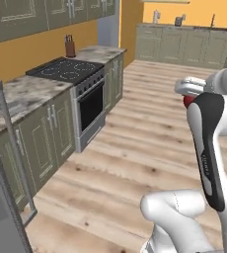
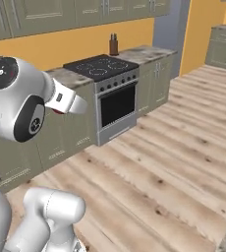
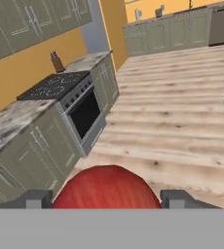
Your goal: Take the onion and onion out of the freezer and place them in the tupperware container on the counter. Then put the tupperware containing the vegetables back in the freezer.
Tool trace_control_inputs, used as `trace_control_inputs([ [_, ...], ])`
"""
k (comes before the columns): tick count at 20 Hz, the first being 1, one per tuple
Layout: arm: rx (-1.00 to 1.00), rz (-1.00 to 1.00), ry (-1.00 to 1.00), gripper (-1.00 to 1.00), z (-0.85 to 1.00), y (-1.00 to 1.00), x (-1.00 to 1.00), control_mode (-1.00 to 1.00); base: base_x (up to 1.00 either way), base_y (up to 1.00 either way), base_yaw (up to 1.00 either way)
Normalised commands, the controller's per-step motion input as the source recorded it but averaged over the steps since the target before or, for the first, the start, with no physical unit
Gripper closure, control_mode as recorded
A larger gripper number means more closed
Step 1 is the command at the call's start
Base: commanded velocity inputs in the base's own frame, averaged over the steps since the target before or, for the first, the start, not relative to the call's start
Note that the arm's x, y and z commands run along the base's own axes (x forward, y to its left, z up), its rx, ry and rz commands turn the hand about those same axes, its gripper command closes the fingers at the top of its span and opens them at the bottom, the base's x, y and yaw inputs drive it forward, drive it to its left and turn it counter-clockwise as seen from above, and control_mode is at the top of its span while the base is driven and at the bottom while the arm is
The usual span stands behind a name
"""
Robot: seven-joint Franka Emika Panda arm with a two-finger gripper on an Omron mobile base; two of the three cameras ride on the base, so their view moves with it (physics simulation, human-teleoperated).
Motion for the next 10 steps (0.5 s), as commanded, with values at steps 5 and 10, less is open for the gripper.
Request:
trace_control_inputs([
  [5,0.00,0.00,0.00,1.00,0.00,0.00,0.00,1.00,1.00,0.11,0.00],
  [10,0.00,0.00,0.00,1.00,0.00,0.00,0.00,1.00,1.00,0.04,0.18],
])
